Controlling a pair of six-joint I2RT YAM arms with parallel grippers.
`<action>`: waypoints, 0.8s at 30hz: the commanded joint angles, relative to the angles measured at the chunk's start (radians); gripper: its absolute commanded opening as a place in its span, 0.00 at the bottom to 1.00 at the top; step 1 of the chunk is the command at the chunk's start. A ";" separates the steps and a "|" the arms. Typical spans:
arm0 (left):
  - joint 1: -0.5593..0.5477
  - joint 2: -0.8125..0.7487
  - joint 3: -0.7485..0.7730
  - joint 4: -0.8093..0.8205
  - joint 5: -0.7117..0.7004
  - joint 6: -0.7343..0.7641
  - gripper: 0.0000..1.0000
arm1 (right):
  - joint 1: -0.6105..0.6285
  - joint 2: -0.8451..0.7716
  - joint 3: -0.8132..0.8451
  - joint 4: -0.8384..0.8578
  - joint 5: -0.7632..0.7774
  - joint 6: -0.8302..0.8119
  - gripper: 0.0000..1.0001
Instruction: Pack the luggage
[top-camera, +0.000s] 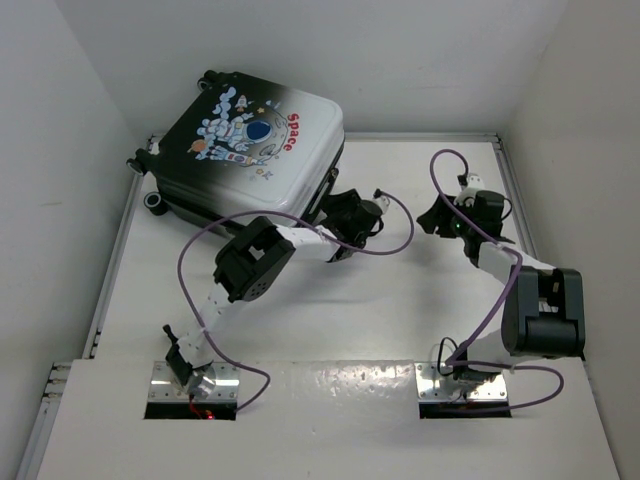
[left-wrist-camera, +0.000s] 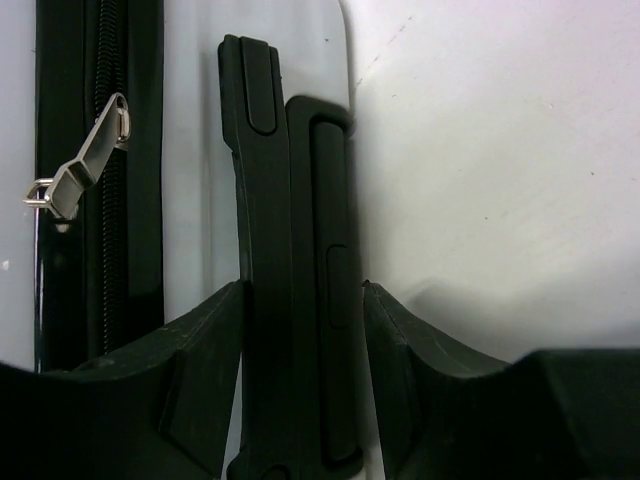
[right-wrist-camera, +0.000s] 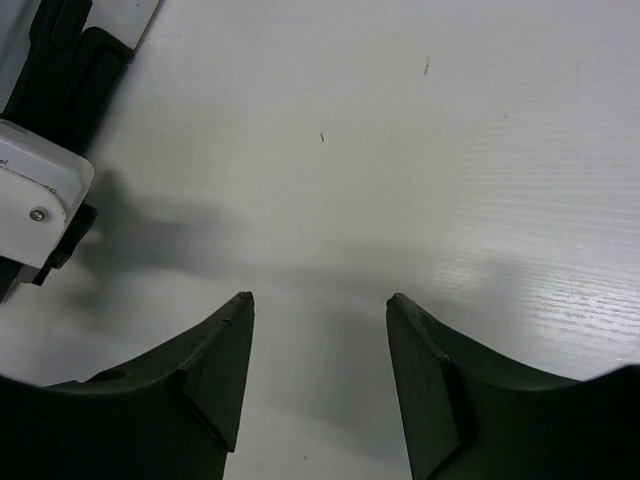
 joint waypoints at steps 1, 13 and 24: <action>0.058 0.079 -0.004 -0.029 -0.005 0.001 0.54 | -0.013 -0.022 0.033 0.020 -0.003 -0.029 0.55; 0.131 -0.065 -0.059 -0.307 0.422 -0.109 0.36 | -0.039 0.005 0.099 0.009 -0.016 -0.049 0.55; 0.150 0.085 0.119 -0.253 0.223 -0.063 0.57 | -0.035 0.002 0.096 0.001 -0.017 -0.032 0.55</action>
